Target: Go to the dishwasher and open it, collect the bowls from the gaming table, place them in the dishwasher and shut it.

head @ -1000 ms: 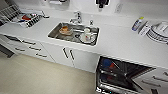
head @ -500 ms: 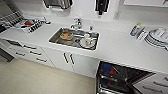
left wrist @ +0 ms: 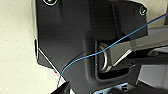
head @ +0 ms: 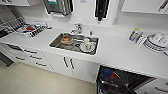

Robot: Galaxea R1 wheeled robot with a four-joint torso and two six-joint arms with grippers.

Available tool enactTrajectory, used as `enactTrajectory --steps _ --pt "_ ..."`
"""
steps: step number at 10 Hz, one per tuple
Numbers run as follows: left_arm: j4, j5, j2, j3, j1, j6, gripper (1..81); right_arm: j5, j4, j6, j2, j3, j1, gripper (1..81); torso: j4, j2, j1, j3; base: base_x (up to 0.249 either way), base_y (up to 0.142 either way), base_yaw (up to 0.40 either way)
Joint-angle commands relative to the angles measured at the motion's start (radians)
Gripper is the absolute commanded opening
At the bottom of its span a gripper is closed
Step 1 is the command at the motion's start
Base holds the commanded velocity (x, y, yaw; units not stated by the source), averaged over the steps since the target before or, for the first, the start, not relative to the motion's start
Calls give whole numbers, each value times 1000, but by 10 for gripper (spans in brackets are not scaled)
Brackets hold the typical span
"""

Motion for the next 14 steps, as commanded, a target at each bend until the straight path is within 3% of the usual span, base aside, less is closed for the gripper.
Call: enactTrajectory --steps 1,2,5,8,9,10,14 --pt "28 -7 -38 8 13 5 811 -21 -8 -1 -38 3 24 811 0 -100 64 0 0 0 0" --pt "31 -128 -76 28 23 5 811 -21 -8 -1 -36 2 25 811 0 -132 84 0 0 0 0" --pt "29 -335 -168 54 71 -3 811 -23 -2 2 -33 -1 36 811 0 -240 152 0 0 0 0" --pt "38 -467 -225 57 77 -6 811 -23 -2 6 -35 2 38 811 0 -340 215 1 0 0 0" --pt "66 -512 -239 56 80 -8 811 -21 -2 9 -35 3 38 811 0 -375 237 1 0 0 0" --pt "87 -544 -249 56 89 -8 811 -21 -1 13 -35 2 38 811 0 -310 195 2 0 0 0" --pt "167 -640 -307 48 89 -6 811 0 22 21 -33 20 85 811 0 -365 229 2 0 0 0"
